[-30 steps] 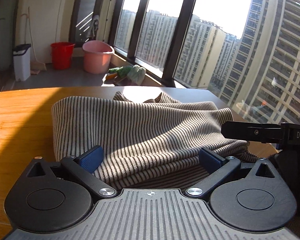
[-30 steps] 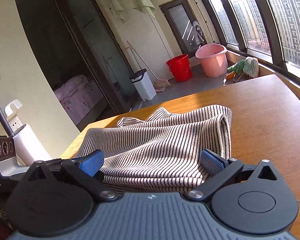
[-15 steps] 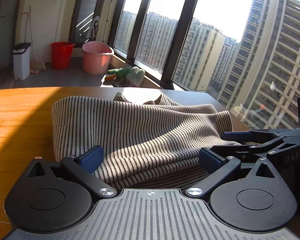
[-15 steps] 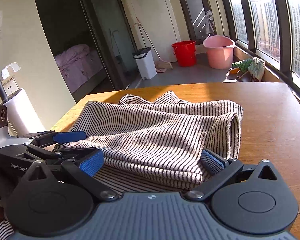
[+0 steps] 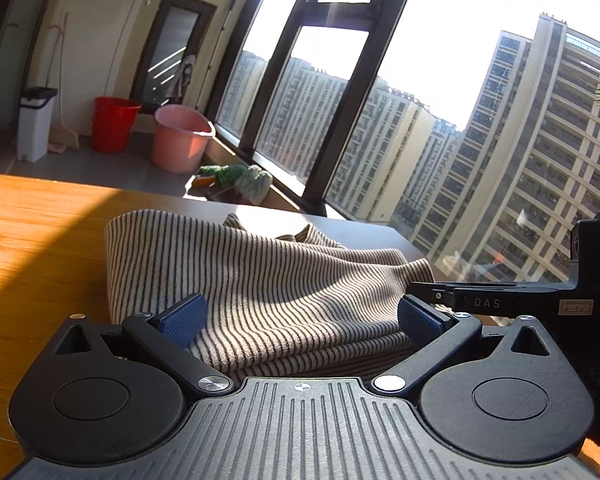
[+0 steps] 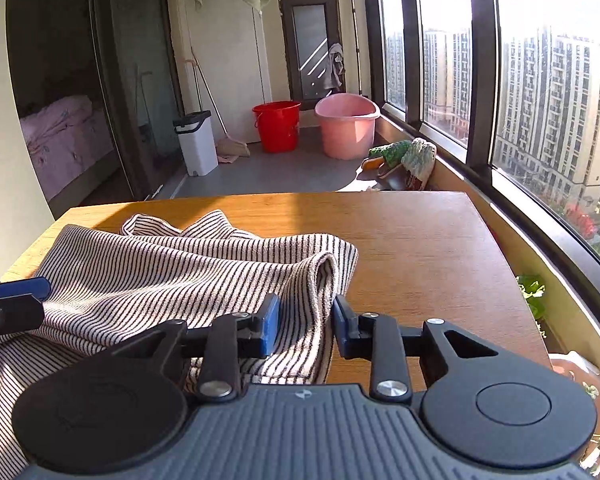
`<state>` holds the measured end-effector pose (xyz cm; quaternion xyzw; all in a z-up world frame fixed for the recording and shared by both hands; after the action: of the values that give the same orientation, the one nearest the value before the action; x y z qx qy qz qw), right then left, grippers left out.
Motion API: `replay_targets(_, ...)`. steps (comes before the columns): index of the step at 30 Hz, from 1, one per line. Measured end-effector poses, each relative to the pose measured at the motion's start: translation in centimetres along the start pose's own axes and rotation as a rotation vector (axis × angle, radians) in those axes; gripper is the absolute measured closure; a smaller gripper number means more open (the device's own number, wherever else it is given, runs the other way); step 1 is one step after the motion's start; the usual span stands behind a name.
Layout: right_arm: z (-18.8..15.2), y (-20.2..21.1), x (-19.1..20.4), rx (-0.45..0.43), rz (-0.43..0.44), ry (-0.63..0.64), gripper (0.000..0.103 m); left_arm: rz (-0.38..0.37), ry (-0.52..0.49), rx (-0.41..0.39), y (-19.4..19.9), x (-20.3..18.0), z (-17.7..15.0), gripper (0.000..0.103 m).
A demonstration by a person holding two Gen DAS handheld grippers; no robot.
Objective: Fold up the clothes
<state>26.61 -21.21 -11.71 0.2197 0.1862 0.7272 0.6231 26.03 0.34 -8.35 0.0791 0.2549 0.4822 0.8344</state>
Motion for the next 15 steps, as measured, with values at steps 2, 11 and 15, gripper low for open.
replay_targets(2, 1.5, 0.8, 1.2, -0.042, 0.017, 0.052, 0.09, -0.003, 0.001, -0.006, 0.0, 0.0, 0.0, 0.0)
replay_targets(11, 5.3, 2.4, 0.3, -0.147, 0.013, 0.038, 0.091, -0.025, 0.022, 0.041, -0.9, 0.0, -0.2, 0.0)
replay_targets(15, 1.2, 0.1, -1.4, -0.018, -0.011, -0.005, 0.086, -0.035, 0.04, 0.065, -1.2, 0.3, -0.3, 0.0)
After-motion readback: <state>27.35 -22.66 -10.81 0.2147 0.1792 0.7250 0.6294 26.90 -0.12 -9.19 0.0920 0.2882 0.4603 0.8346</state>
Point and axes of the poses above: each gripper's, at about its wrist camera, not at the fingertips, and y roughly against the way its jaws point, x to its left, z to its top, the point moved 7 cm from there along -y, roughly the way its jaws point, and after that the axes turned 1 degree about -x, right-handed, at the moved point
